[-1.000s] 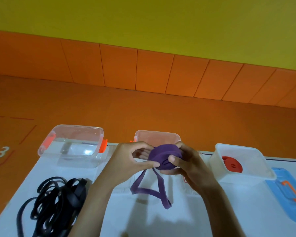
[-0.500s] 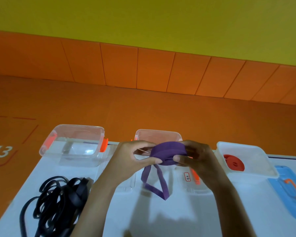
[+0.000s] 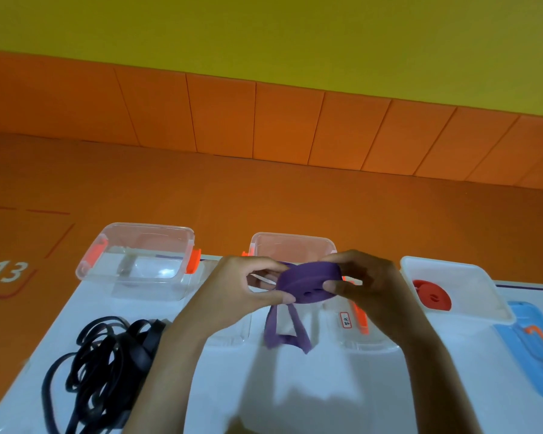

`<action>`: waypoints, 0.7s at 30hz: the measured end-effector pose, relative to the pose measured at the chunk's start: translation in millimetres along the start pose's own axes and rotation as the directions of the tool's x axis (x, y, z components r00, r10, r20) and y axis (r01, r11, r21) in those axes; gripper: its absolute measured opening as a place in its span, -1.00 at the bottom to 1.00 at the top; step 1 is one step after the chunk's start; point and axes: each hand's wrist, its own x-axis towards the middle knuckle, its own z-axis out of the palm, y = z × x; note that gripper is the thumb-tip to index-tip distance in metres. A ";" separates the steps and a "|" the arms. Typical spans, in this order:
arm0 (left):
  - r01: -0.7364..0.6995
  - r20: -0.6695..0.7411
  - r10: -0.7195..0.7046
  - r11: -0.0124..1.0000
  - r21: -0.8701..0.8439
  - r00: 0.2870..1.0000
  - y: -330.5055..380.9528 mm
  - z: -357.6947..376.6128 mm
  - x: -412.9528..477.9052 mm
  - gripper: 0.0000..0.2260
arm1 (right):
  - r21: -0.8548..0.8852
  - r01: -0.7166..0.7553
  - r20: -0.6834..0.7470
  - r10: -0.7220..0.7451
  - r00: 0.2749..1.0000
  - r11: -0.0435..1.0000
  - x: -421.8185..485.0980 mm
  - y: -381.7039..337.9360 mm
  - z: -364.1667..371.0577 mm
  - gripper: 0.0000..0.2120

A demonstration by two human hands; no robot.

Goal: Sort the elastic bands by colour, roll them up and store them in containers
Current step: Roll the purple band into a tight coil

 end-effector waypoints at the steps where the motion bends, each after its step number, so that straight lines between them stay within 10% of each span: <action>1: 0.012 -0.005 -0.012 1.000 0.004 1.000 0.1 -2.0 -0.6 -0.73 | 0.034 -0.009 -0.003 0.009 1.000 0.999 -0.1 0.5 2.0 -0.75; 7: -0.052 -0.067 0.056 0.997 0.061 0.996 -0.1 -0.3 -3.3 -0.76 | -0.042 -0.043 0.045 0.045 0.998 0.998 2.4 2.3 8.1 -0.72; 15: 0.077 -0.038 -0.080 0.995 -0.065 0.996 1.1 -8.1 0.6 -0.74 | 0.401 -0.126 0.003 0.136 0.991 0.908 2.5 10.4 9.2 -0.67; 21: 0.048 -0.088 -0.056 0.995 -0.088 0.995 0.2 -6.7 1.8 -0.67 | 0.231 -0.096 0.036 0.090 0.995 0.968 6.4 3.3 17.1 -0.64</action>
